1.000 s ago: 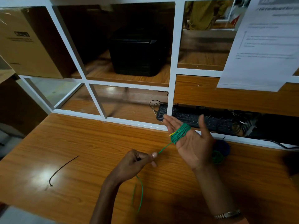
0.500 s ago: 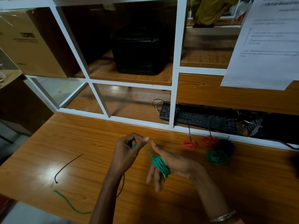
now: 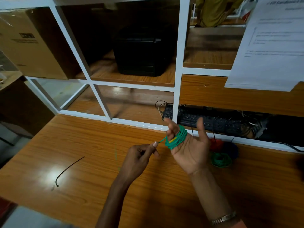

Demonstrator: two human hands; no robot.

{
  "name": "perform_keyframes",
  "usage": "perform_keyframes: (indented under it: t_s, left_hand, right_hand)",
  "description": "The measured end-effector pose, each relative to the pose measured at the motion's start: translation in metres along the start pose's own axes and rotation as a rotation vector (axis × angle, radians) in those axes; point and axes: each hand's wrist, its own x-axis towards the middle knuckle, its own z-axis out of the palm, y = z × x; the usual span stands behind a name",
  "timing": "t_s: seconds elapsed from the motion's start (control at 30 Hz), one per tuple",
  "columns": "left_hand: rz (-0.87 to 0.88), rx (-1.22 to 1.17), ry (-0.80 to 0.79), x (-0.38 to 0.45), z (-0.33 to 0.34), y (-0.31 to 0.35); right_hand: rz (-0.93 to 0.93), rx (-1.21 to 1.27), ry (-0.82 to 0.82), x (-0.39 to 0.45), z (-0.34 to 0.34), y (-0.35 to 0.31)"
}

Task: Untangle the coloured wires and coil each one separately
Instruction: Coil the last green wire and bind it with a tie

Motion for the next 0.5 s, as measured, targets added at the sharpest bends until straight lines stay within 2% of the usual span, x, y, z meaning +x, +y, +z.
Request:
perform_keyframes:
  t_s: [0.07,0.13,0.23,0.3,0.4,0.5]
  left_hand:
    - [-0.009,0.051,-0.052,-0.002,-0.001,-0.001]
    - [-0.012,0.062,-0.094,-0.006,-0.005,-0.001]
    - [-0.014,0.014,-0.124,-0.011,-0.013,0.004]
    - [0.007,-0.007,-0.089,-0.01,-0.018,0.012]
    - [0.061,-0.04,0.071,-0.005,-0.018,0.023]
    - [0.114,-0.068,0.228,-0.001,-0.017,0.022]
  right_hand:
    - [-0.138,0.05,0.122,0.003,0.0,-0.006]
    - [-0.191,-0.1,0.225,0.009,-0.004,-0.012]
    - [-0.1,-0.78,0.517,0.017,-0.022,-0.015]
    - [0.053,-1.061,0.618,0.017,-0.033,-0.008]
    - [0.35,-1.29,0.551,0.007,-0.037,0.004]
    - [0.649,-1.356,0.296,-0.003,-0.022,0.013]
